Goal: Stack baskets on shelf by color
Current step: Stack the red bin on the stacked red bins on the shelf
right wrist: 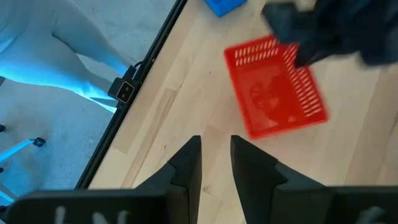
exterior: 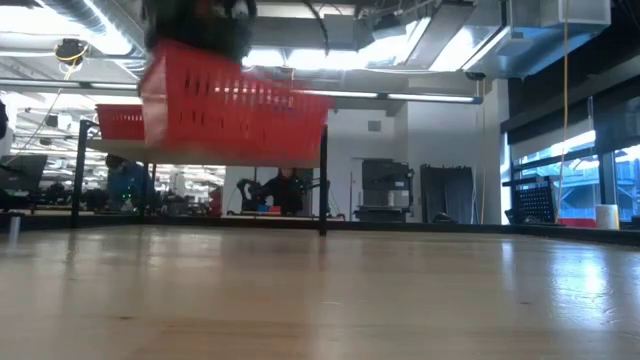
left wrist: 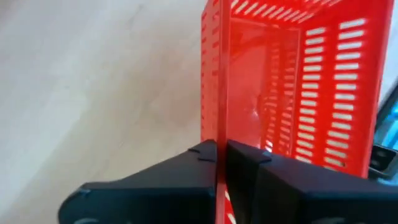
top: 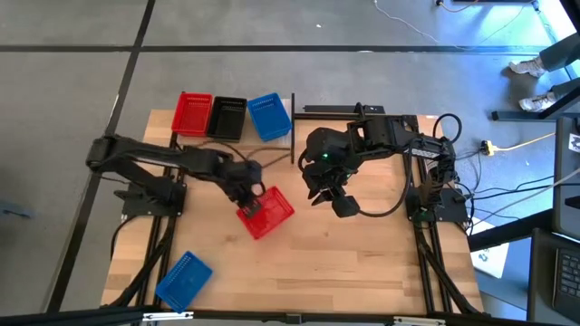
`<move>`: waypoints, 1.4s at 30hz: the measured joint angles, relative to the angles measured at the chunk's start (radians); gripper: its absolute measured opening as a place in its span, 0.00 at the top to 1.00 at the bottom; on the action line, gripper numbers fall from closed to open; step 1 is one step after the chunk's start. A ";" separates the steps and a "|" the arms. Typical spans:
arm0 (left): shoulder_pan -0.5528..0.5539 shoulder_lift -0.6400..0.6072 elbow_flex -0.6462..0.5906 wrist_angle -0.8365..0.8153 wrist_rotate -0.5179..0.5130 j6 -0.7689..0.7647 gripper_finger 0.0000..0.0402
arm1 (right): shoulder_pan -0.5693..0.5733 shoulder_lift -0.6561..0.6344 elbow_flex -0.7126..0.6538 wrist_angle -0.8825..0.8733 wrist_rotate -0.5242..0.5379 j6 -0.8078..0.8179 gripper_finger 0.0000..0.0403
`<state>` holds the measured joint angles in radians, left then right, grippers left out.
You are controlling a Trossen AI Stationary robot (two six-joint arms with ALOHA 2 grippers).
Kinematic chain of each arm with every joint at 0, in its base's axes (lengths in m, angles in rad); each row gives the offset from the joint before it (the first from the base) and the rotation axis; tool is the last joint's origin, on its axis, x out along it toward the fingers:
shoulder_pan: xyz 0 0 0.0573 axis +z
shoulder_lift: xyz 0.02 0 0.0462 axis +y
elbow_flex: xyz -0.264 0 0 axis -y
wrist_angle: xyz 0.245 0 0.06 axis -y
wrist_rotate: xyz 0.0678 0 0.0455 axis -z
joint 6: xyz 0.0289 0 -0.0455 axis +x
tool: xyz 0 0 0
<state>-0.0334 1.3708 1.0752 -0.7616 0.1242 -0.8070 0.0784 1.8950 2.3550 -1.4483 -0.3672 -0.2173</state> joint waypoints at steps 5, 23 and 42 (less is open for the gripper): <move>0.009 -0.143 0.130 -0.273 -0.130 -0.077 1.00 | 0.000 0.000 0.000 0.003 0.007 -0.001 0.79; 0.339 -0.412 0.409 -0.810 -0.518 -0.257 1.00 | 0.000 0.000 -0.001 0.103 0.061 0.002 0.79; 0.645 -0.405 0.409 -0.727 -0.796 0.040 1.00 | 0.000 0.000 -0.001 0.122 0.061 -0.026 0.79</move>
<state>0.6112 0.9654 1.4845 -1.4890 -0.6715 -0.7667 0.0784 1.8954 2.3543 -1.3262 -0.3063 -0.2432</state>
